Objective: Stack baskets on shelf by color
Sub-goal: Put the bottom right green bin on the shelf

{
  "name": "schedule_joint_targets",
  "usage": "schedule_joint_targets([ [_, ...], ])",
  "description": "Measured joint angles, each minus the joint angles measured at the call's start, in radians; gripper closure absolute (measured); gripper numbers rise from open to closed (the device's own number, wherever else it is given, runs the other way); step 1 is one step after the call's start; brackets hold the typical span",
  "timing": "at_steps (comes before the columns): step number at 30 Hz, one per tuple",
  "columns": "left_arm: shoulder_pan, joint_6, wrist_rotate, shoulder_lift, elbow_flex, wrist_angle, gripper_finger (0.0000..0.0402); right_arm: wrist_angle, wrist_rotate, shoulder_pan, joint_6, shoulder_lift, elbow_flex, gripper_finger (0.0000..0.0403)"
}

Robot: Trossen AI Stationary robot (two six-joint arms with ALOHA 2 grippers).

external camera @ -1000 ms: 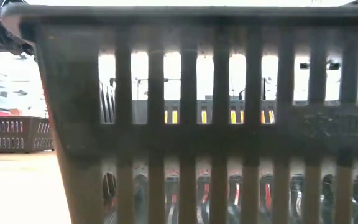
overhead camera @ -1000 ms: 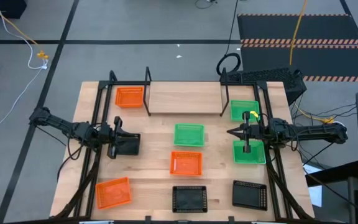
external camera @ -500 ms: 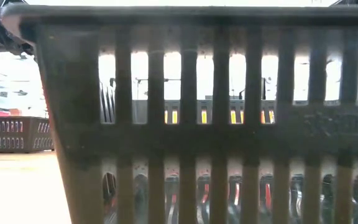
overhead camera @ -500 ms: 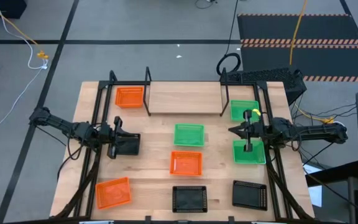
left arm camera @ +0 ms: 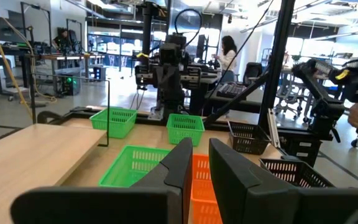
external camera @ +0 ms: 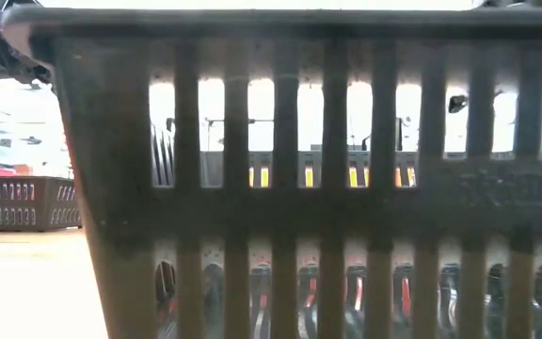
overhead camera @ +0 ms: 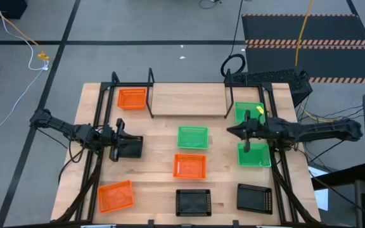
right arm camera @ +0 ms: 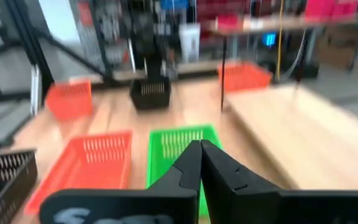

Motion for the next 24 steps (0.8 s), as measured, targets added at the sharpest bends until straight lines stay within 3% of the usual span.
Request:
schedule_joint_targets([
  [6, 0.0, 0.0, 0.0, 0.0, 0.0, 0.0, 0.0346, -0.292, 0.01, 0.039, -0.073, 0.266, 0.284, 0.0354],
  [10, 0.0, 0.0, 0.0, 0.0, 0.0, 0.001, 0.0346, -0.455, 0.095, 0.056, -0.122, 0.363, 0.414, 0.0329],
  [19, 0.0, 0.0, 0.0, 0.0, 0.0, 0.0, 0.0346, -0.492, 0.106, 0.069, -0.078, 0.391, 0.471, 0.031],
  [24, 0.0, 0.0, 0.0, 0.0, 0.0, 0.0, 0.0346, -0.484, 0.104, 0.087, -0.135, 0.392, 0.471, 0.0313],
])
